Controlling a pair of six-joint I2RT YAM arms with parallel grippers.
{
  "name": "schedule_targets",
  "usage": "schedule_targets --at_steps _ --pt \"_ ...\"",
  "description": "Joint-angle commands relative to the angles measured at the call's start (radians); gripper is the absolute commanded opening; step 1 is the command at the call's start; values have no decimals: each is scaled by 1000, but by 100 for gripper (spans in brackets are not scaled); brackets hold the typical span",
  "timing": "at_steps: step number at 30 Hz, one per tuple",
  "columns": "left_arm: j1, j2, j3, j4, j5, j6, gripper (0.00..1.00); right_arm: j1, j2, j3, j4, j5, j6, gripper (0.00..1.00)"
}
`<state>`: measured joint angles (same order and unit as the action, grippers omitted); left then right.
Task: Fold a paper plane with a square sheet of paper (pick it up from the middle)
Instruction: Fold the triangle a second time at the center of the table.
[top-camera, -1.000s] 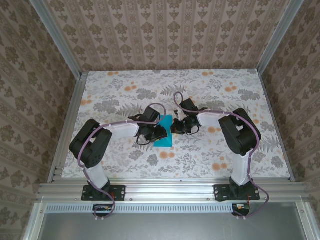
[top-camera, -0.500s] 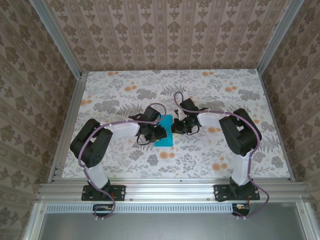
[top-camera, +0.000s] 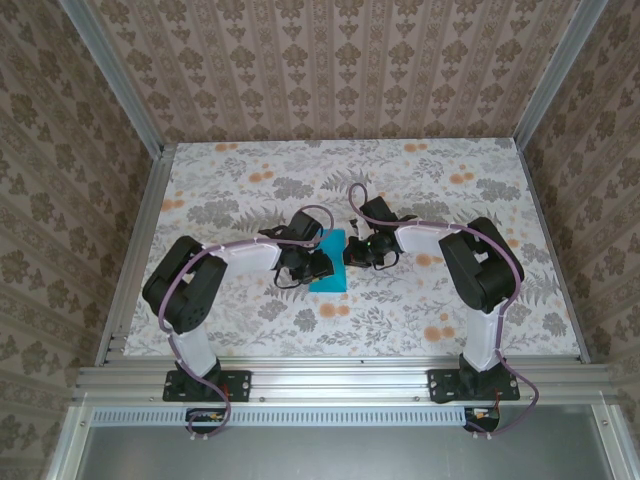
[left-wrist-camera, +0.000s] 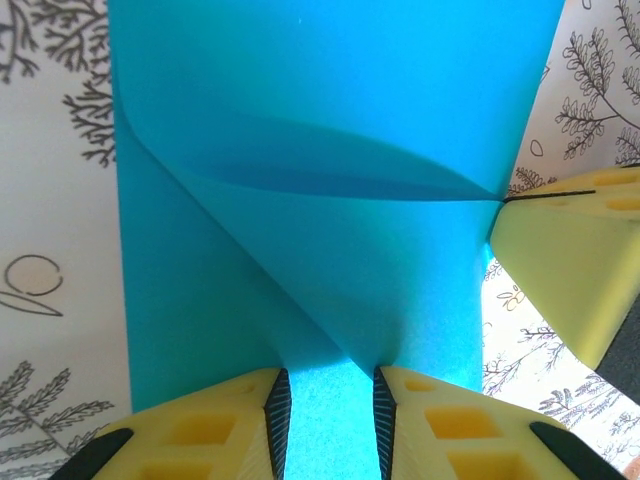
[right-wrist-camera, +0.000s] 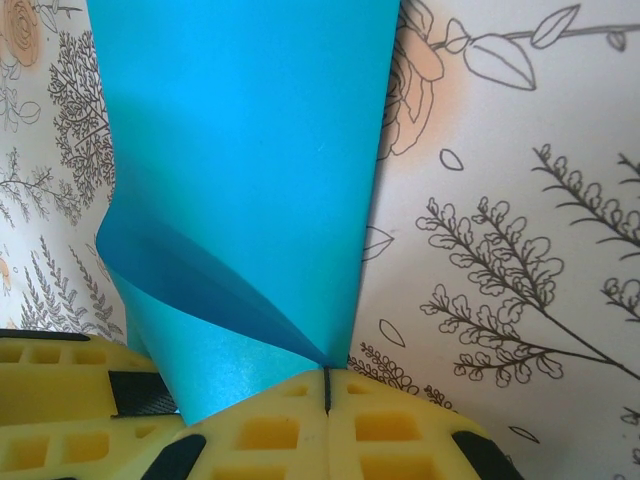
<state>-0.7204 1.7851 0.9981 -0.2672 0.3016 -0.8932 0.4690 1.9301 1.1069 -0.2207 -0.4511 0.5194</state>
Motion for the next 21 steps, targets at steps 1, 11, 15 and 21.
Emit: schedule_targets --at_steps 1,11,15,21 --pt "-7 -22 22 -49 -10 33 32 -10 8 -8 -39 46 -2 7" --pt "-5 -134 -15 89 45 31 20 -10 23 -12 -44 44 3 7" --pt "-4 -81 -10 145 79 11 15 -10 26 -13 -42 43 8 7" --pt "-4 -10 21 139 69 5 11 -10 30 -15 -42 44 11 7"
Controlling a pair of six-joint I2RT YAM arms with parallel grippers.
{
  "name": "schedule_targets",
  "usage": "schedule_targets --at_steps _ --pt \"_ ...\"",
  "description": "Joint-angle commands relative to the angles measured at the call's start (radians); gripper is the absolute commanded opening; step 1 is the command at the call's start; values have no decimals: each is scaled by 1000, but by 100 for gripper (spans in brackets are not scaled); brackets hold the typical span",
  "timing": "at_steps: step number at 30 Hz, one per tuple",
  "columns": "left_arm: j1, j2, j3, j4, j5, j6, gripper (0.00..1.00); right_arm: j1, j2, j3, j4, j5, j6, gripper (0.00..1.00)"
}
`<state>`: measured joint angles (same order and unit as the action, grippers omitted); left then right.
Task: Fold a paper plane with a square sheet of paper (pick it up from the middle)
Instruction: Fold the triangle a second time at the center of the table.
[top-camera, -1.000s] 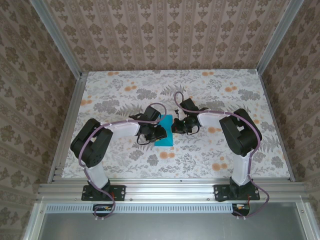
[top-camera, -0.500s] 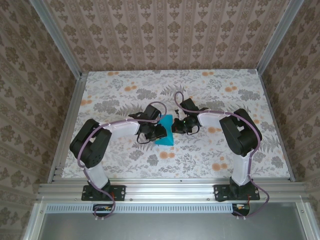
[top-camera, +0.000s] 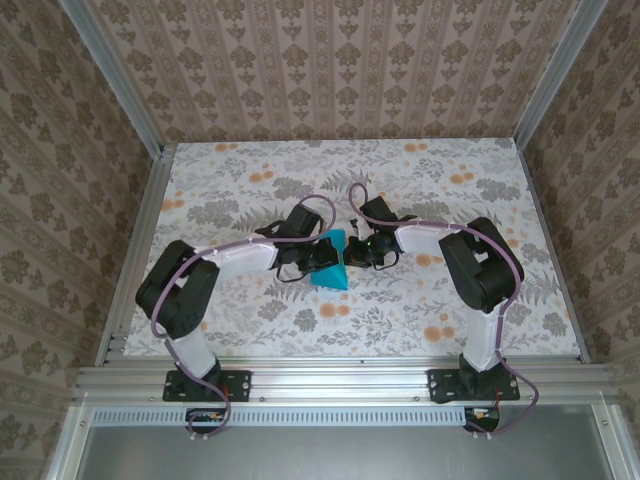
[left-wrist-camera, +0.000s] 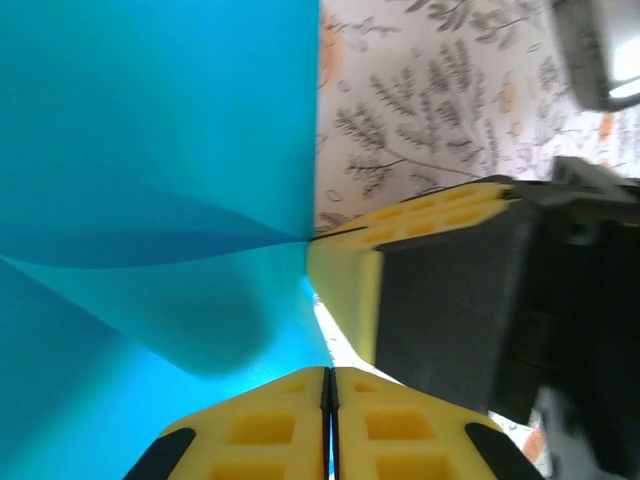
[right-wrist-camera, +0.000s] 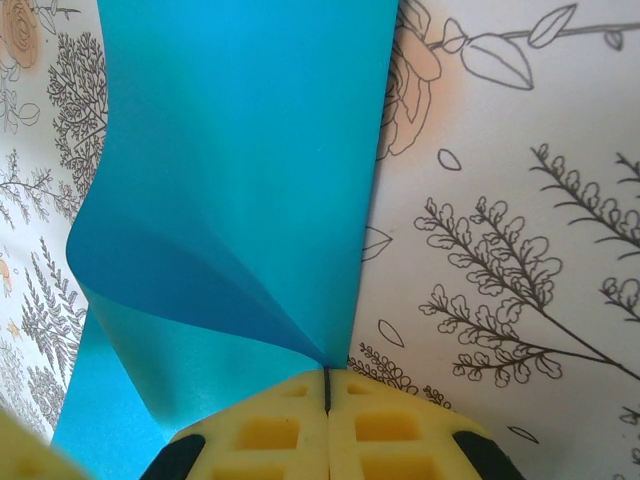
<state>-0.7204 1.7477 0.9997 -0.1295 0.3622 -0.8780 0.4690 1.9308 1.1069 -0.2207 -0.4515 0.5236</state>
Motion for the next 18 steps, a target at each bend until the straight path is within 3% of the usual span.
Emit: schedule_targets --at_steps 1,18 --pt "-5 36 20 -5 2 -10 11 -10 29 -16 -42 45 6 7" --pt "-4 79 14 -66 -38 -4 9 -10 33 -18 -48 51 9 7"
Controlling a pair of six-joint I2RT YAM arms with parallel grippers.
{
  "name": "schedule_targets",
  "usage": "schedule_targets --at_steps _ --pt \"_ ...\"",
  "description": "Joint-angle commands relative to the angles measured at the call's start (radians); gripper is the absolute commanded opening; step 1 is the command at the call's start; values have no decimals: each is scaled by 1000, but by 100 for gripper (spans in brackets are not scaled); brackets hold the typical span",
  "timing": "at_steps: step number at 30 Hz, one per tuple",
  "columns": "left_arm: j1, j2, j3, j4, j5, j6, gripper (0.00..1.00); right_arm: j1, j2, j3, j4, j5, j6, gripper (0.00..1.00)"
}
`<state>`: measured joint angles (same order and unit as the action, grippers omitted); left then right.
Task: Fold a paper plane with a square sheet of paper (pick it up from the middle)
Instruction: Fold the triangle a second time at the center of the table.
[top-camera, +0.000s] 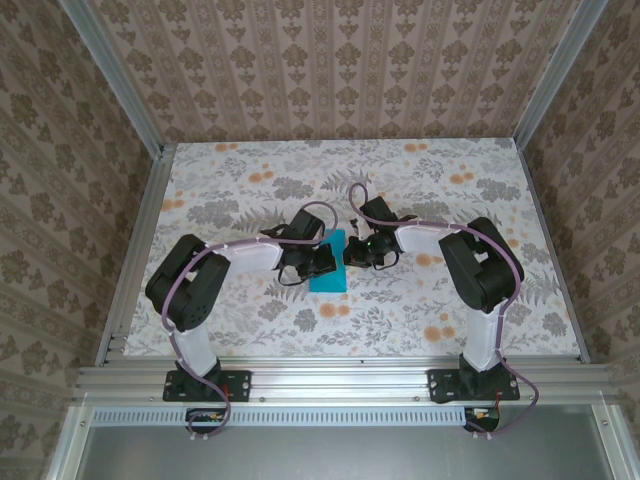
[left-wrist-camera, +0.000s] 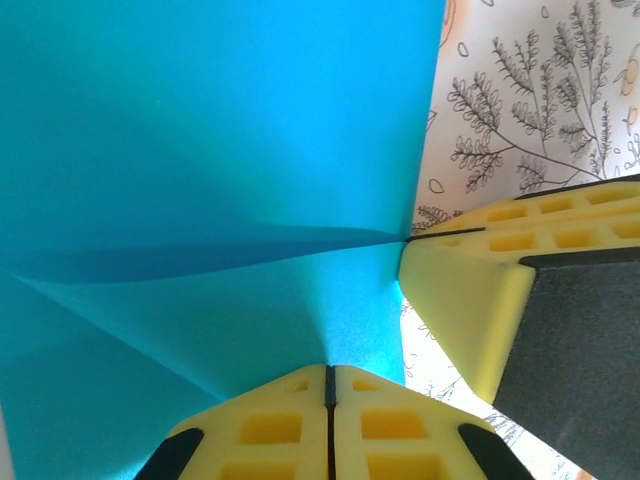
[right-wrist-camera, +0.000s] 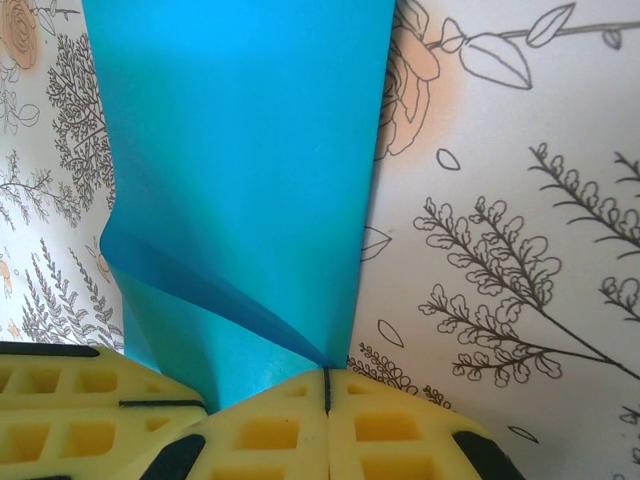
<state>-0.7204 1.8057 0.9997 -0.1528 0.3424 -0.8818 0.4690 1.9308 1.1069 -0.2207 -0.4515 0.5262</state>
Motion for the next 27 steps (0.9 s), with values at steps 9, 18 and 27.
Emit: schedule_targets --at_steps 9,18,27 --pt "-5 35 17 -57 -21 -2 8 -12 34 -12 -48 54 8 7" --pt "-5 49 19 -60 -17 -6 8 -12 34 -7 -52 53 6 7" --pt "-5 49 15 -119 -50 -27 7 -16 4 30 -72 23 8 14"
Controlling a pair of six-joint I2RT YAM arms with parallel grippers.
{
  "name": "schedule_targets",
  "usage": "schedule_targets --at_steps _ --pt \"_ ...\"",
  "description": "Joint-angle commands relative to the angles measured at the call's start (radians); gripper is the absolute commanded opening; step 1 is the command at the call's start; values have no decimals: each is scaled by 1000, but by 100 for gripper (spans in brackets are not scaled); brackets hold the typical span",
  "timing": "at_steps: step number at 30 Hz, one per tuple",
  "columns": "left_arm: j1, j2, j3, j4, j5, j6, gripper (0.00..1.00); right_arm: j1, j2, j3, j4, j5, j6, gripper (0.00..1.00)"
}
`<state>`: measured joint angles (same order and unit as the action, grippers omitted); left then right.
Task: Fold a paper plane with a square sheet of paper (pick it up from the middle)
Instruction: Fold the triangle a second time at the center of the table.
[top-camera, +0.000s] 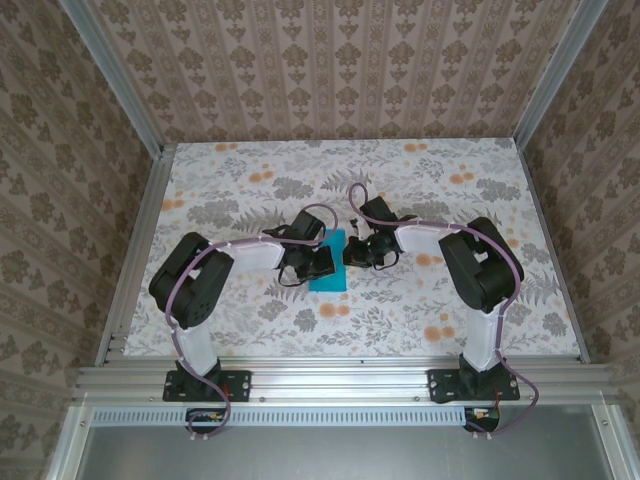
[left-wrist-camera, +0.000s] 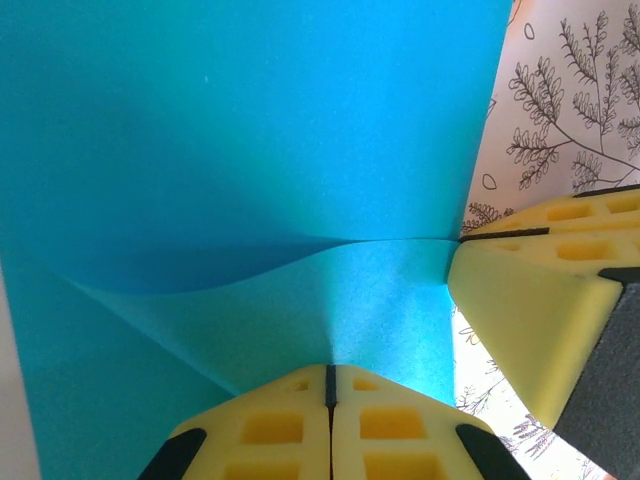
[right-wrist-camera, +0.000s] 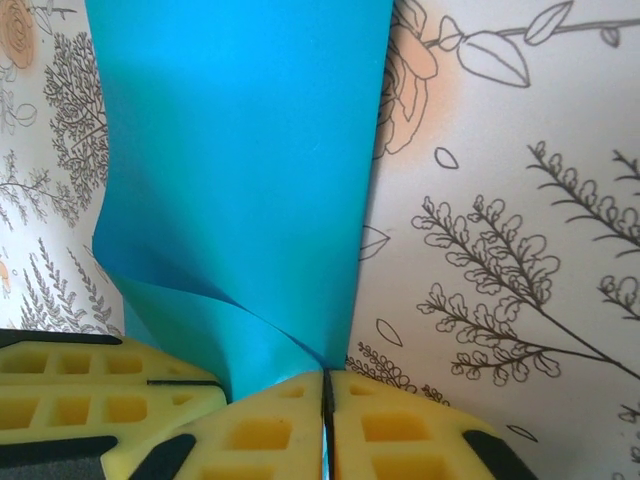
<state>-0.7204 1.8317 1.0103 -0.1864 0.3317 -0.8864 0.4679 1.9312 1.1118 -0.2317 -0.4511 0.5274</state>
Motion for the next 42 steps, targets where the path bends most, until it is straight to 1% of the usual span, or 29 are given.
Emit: schedule_targets --at_steps 1,4,9,13,21,30,34,42 --pt "-4 23 1 -94 -48 -28 6 -19 -18 28 -63 17 11 16" --pt "-5 24 -10 -102 -61 -49 5 -25 -88 27 -67 18 21 20" --pt "-9 33 -13 -97 -64 -67 5 -19 -180 -16 -86 20 22 22" --pt "-13 29 -13 -97 -76 -78 4 15 -199 -54 -97 -10 23 21" --pt "-17 6 -29 -76 -85 -92 4 66 -165 -88 -81 -99 31 20" --pt "-22 -12 -41 -59 -85 -112 4 78 -104 -110 -61 -130 33 20" --pt "-21 -20 -50 -58 -86 -120 4 78 -84 -117 -58 -144 31 18" --pt "-22 -26 -60 -62 -98 -134 5 78 -69 -114 -89 -132 6 17"
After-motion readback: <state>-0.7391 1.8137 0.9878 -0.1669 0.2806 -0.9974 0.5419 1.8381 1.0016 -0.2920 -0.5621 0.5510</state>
